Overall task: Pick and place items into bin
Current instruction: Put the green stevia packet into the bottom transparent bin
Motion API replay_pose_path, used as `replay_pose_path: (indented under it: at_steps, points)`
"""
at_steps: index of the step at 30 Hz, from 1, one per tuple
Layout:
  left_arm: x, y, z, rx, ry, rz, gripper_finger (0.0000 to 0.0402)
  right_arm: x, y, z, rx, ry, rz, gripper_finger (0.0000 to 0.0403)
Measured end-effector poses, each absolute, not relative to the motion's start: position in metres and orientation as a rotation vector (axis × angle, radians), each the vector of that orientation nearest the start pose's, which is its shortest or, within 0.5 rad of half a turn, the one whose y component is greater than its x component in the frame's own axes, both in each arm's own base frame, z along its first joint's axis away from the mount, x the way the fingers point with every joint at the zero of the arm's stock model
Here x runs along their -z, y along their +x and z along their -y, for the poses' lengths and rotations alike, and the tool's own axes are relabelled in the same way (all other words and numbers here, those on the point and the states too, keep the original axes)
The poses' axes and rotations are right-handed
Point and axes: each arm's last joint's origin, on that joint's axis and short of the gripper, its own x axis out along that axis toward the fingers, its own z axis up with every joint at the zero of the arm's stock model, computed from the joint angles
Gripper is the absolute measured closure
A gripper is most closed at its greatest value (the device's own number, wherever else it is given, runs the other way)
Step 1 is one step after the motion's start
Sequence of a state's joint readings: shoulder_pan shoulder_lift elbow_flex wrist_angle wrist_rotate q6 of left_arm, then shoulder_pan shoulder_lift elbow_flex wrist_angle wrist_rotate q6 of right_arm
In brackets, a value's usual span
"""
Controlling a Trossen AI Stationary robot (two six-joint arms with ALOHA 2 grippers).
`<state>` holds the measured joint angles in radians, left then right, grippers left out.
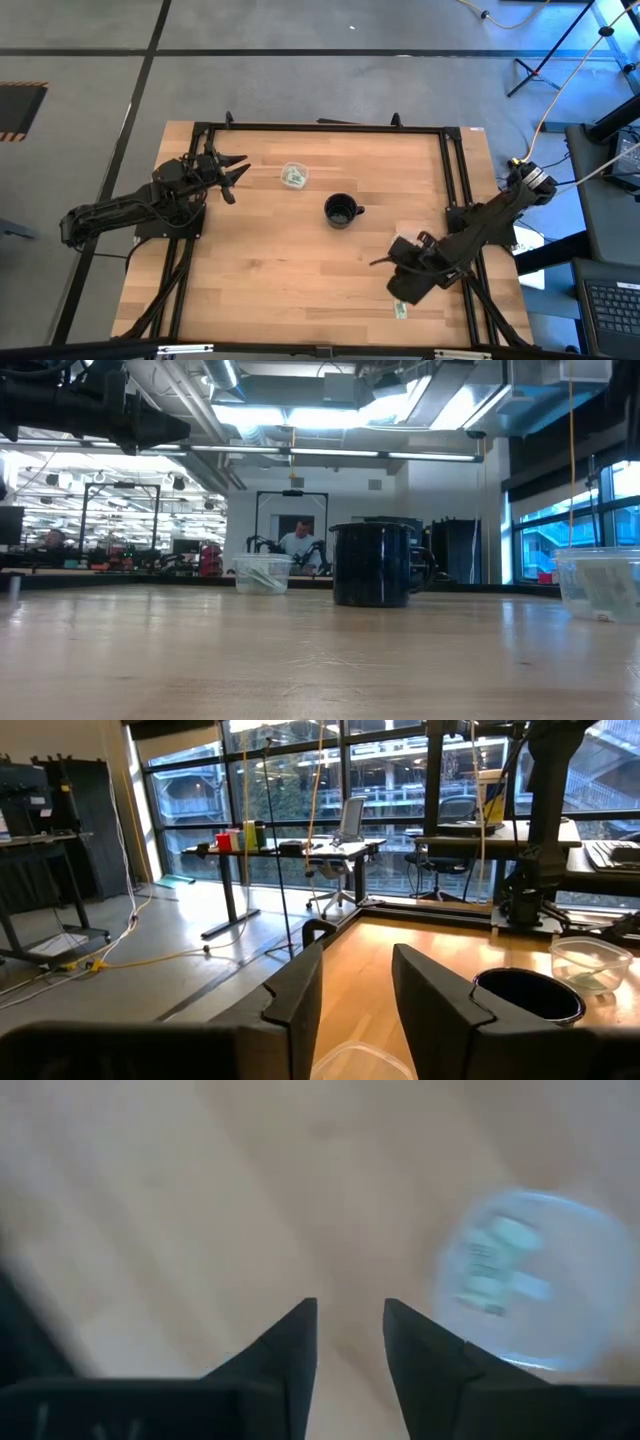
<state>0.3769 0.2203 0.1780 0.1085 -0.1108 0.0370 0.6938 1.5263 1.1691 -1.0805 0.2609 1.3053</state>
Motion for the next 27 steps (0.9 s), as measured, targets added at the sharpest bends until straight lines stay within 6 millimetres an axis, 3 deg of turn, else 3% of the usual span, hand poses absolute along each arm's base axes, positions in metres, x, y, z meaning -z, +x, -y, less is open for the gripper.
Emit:
replay_pose_path:
  at_steps: [4, 7, 19, 27]
  points:
    - [-0.217, 0.097, -0.042, -0.488, 0.032, 0.060, 0.0281, -0.254, 0.218, -0.184, 0.329, 0.439, -1.160, 0.0282]
    - [-0.217, 0.097, -0.042, -0.488, 0.021, 0.063, 0.0284, -0.250, 0.218, -0.193, 0.266, 0.413, -1.146, 0.0282]
    - [-0.217, 0.097, -0.042, -0.487, 0.004, 0.067, 0.0286, -0.202, 0.214, -0.221, 0.225, 0.322, -1.298, 0.0282]
    - [-0.217, 0.097, -0.042, -0.487, 0.004, 0.068, 0.0282, -0.169, 0.217, -0.236, 0.167, 0.171, -1.366, 0.0282]
